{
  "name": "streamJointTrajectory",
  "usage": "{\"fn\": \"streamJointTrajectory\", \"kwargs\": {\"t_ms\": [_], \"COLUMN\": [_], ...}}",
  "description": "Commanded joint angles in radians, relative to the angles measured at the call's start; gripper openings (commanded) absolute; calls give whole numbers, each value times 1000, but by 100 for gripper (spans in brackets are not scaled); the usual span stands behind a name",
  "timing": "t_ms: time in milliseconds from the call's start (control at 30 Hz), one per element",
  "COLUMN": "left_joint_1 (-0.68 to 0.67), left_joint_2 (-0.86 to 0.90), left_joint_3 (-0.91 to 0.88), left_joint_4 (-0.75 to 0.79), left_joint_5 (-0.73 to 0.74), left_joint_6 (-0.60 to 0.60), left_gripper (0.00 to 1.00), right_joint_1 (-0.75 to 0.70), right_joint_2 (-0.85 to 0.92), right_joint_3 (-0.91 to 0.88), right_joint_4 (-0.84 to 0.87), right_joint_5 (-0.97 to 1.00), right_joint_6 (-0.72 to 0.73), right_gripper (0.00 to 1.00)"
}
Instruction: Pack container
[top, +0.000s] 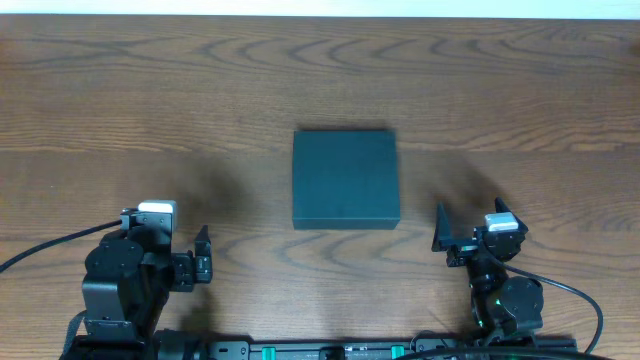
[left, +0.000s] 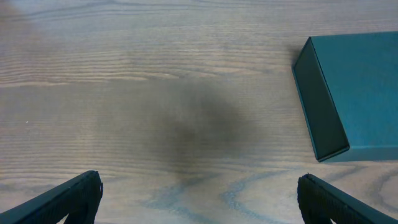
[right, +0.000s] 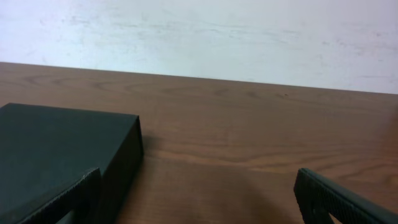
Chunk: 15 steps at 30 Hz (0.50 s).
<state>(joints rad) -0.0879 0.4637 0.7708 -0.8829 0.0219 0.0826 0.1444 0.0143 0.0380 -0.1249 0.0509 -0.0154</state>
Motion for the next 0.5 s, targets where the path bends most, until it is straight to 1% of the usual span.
{"fn": "streamJointTrajectory", "kwargs": {"t_ms": [0,67,100,200,267,333,467], "left_joint_1": [-3,-3,-3,-3,-3,-3,0], "left_joint_2": [-2,-7,-14,-66,-125,-196,-327], "left_joint_3": [1,1,-2,-37,-98,-195,-407], "left_joint_4": [2,-2,2,31,86,194,542], "left_joint_5": [-8,-6,23,193,278,292,265], "left_joint_6": [9,8,2,2,2,2,77], "left_gripper": [99,98,99,99,98,98,98], "right_joint_1": [8,8,8,7,7,8,8], "right_joint_2": [-9,-10,-9,-9,-10,-9,-10], "right_joint_3": [-8,-8,-8,-8,-8,-8,-8], "right_joint_4": [2,2,2,2,2,2,2], "right_joint_5": [-10,-10,-10,-10,-10,-10,-10], "right_joint_6": [-16,-16,-16,-16,-16,-16,-16], "right_gripper": [99,99,99,99,99,99,99]}}
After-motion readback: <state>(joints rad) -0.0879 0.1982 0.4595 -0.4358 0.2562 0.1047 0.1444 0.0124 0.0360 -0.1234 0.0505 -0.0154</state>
